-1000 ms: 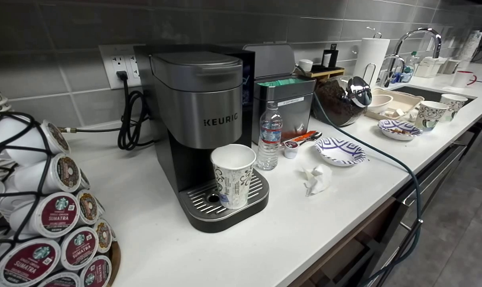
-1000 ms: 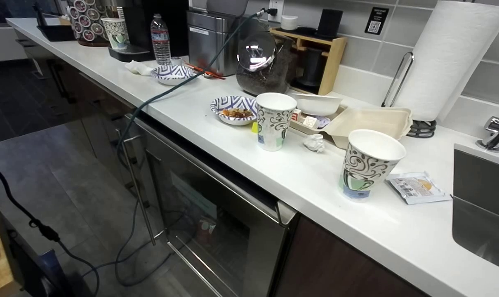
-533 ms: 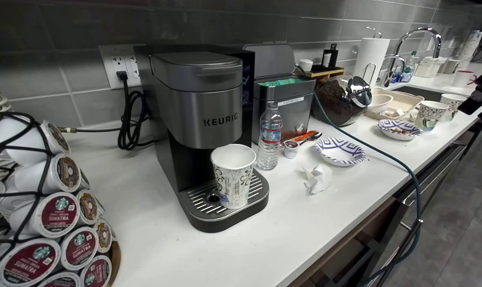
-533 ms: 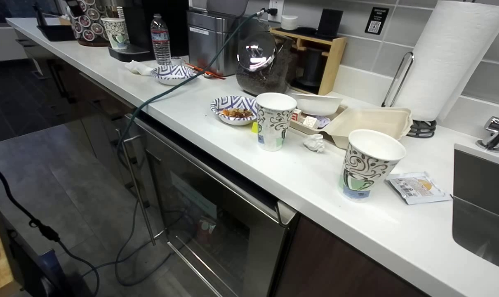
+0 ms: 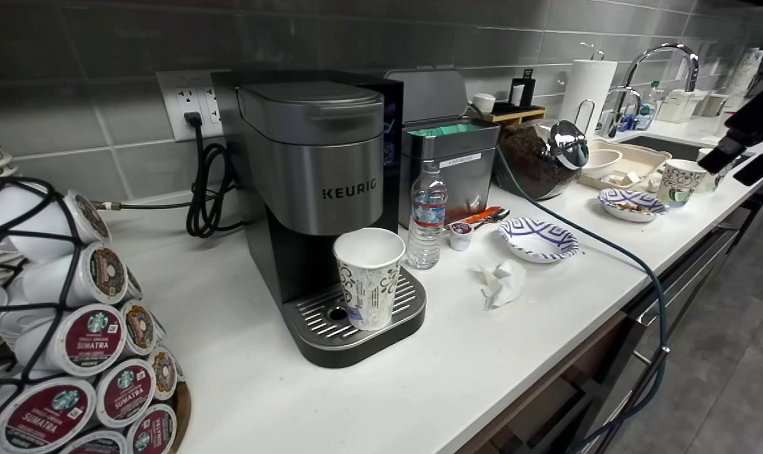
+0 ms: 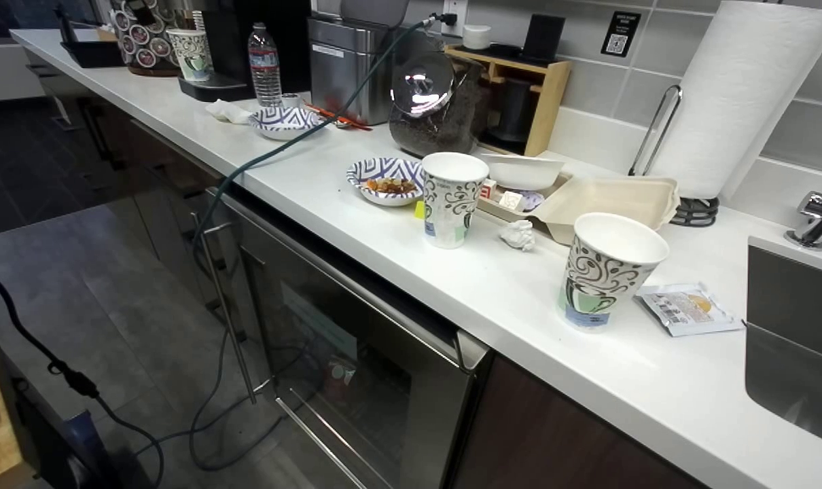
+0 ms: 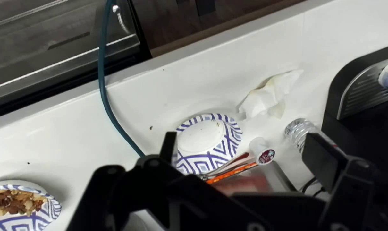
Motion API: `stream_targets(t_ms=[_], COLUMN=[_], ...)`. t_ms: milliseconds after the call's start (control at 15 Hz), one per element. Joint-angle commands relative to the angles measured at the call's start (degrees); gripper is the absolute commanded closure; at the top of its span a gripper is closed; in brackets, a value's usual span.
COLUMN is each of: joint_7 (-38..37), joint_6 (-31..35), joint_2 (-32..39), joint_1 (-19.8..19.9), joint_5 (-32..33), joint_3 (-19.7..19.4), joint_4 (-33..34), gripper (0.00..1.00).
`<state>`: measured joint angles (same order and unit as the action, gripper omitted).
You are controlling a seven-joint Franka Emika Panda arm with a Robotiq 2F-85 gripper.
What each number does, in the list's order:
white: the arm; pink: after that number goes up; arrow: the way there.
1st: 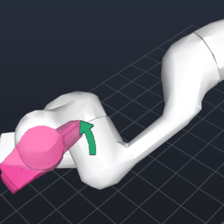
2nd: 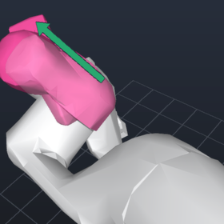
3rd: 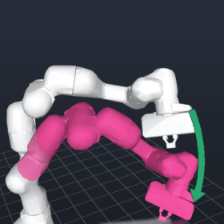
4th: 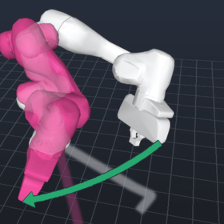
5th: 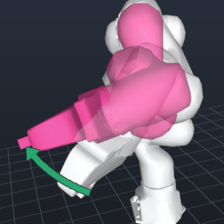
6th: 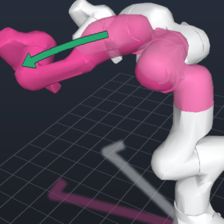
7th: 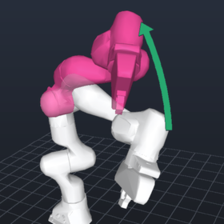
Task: Use the napkin to wipe the counter top
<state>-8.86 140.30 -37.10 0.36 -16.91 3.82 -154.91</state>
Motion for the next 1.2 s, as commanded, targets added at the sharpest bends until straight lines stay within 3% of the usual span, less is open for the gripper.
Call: stream_targets(t_ms=[0,133,200,267,333,733,1000,1133], joint_7=[-8.37,-14.45,-17.79,-19.27,-15.36,-19.36,-26.91,-33.17], joint_6=[10.64,14.44,12.34,10.41,12.38,12.14,15.24,18.44], joint_2=[10.04,16.09,18.55,20.65,14.82,22.08,26.33,29.27], joint_1=[0.73,2.59,4.02,3.85,1.23,2.03,4.78,6.50], joint_5=[0.81,3.13,5.39,6.36,4.70,6.31,12.24,18.65], joint_3=[3.98,7.00,8.44,8.51,5.88,6.61,7.97,8.88], joint_4=[2.22,4.21,6.29,8.15,3.40,7.96,7.83,7.65], gripper=[0.00,0.00,0.00,0.00,0.00,0.00,0.00,0.00])
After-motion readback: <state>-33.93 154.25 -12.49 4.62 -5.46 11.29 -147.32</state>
